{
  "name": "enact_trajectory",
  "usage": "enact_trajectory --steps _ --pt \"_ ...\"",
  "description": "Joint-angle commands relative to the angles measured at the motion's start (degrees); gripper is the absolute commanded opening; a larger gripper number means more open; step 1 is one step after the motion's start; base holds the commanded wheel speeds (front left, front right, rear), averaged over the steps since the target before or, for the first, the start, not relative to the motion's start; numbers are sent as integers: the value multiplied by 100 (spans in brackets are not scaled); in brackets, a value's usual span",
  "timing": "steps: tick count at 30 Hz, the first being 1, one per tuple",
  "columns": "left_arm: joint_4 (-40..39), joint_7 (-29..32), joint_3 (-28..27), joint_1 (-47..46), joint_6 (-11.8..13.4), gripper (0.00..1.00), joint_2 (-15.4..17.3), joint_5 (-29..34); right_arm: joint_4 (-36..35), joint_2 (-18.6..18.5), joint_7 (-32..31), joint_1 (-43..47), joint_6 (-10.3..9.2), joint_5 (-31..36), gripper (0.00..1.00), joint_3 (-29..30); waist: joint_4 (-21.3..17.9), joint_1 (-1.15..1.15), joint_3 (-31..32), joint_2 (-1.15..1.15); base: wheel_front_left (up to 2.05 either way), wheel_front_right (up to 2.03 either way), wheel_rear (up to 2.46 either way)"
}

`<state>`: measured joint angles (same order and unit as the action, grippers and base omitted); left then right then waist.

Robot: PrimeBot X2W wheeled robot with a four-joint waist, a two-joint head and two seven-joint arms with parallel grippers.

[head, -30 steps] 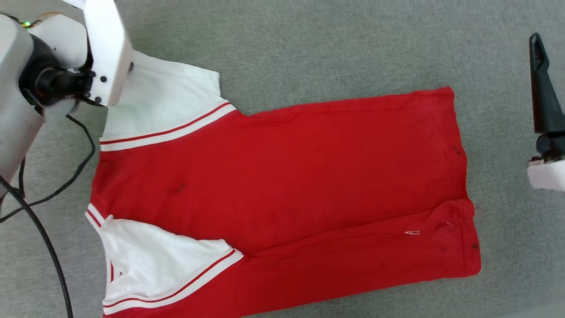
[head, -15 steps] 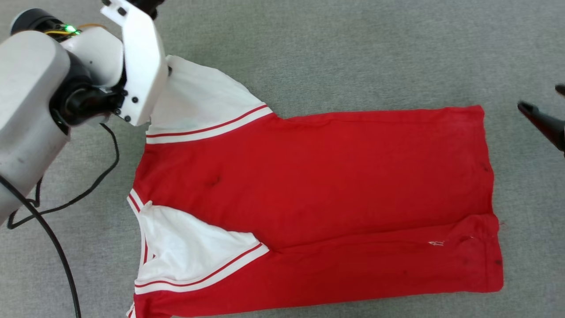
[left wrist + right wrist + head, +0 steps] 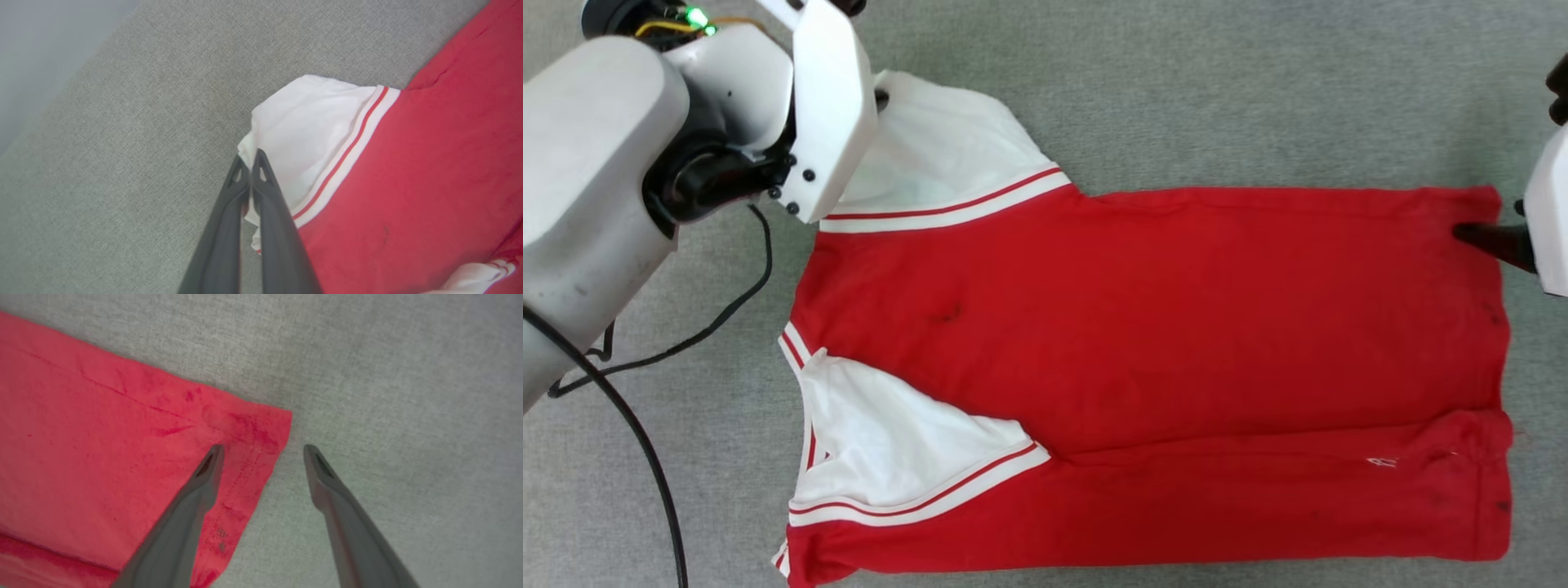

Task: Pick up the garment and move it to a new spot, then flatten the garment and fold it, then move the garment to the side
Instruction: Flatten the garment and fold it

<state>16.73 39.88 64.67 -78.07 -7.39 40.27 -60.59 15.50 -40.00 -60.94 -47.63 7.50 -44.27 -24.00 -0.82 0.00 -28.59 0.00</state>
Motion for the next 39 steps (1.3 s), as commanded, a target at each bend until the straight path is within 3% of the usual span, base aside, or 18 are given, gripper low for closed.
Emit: enact_trajectory --steps 1,9,10,11,18,24,30,39 --pt "-12 -35 40 -44 -3 0 -36 17 59 70 64 -65 -2 46 100 -26 58 0 -66 0 0 0 0" --pt "-16 -216 268 -133 -3 0 -56 -30 625 298 219 325 -1 -18 100 -816 130 0 -153 0 0 0 0" --pt "-10 -237 287 -135 -3 0 -50 -51 644 271 308 335 0 -27 40 -850 124 0 -140 0 0 0 0" --pt "4 -264 317 -130 -3 0 -46 -66 668 248 395 313 -1 -41 0 -853 120 0 -114 0 0 0 0" --pt "74 -532 467 22 -3 0 25 -169 621 11 1097 -3 -2 -169 0 -816 76 0 332 0 0 0 0" --pt "-124 -747 580 290 -3 0 178 -282 427 -208 1688 242 -2 -416 0 -970 103 0 863 0 0 0 0" --pt "-468 -944 652 740 12 0 496 -324 217 -424 2089 718 -2 -620 0 -1094 103 0 1310 0 0 0 0" --pt "-1290 -1165 773 1866 274 0 1113 -399 10 -593 2506 1539 -2 -844 0 -1264 11 0 1930 0 0 0 0"
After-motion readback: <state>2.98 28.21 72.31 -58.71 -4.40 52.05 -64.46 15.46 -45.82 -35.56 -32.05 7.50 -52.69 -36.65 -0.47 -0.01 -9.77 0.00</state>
